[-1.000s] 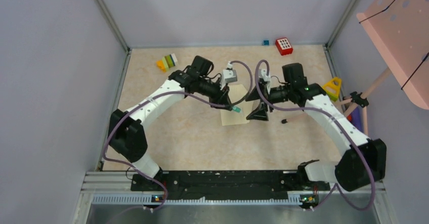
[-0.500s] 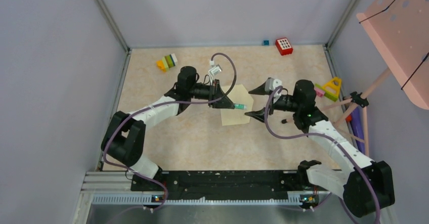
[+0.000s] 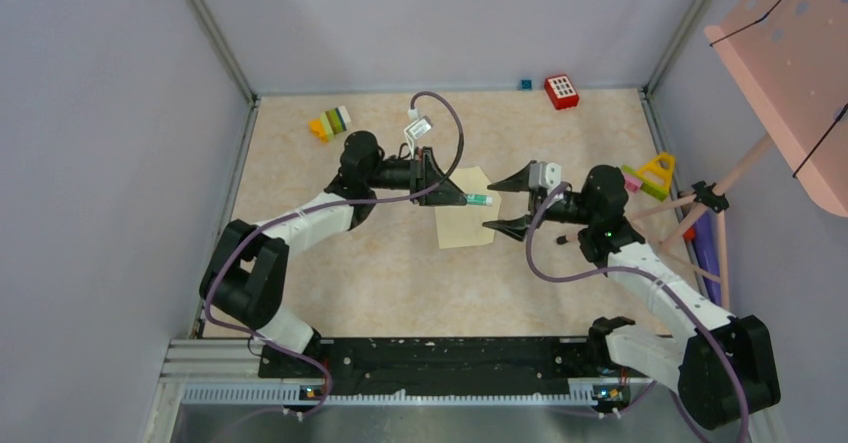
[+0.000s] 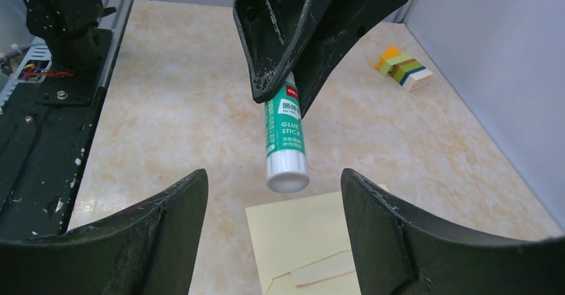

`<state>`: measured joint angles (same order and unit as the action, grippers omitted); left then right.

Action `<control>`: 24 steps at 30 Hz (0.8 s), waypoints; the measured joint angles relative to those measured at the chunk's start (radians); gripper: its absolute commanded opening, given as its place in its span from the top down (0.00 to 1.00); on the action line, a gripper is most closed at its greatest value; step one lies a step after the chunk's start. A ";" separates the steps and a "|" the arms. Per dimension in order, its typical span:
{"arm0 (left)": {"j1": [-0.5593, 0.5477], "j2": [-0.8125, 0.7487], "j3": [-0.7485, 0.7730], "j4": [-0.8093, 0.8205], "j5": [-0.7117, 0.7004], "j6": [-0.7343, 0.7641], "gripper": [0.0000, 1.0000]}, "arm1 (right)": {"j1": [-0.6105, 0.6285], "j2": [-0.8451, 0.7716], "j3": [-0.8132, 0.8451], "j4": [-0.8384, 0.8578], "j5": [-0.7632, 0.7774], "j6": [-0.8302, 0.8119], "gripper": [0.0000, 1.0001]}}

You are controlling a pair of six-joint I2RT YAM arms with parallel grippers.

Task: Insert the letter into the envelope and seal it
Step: Adjust the solid glue.

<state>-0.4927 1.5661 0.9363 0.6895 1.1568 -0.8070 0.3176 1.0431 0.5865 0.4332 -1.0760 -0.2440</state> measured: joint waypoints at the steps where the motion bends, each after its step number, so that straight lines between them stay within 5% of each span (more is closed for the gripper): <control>1: 0.000 0.000 -0.001 0.006 0.001 -0.005 1.00 | 0.000 0.000 -0.001 0.008 -0.005 0.004 0.32; 24: 0.000 0.010 -0.010 0.021 0.003 -0.023 1.00 | 0.000 0.016 -0.024 0.149 -0.046 0.099 0.60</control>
<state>-0.4927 1.5757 0.9268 0.7109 1.1599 -0.8295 0.3176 1.0588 0.5621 0.5823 -1.1221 -0.1448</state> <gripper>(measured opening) 0.268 0.427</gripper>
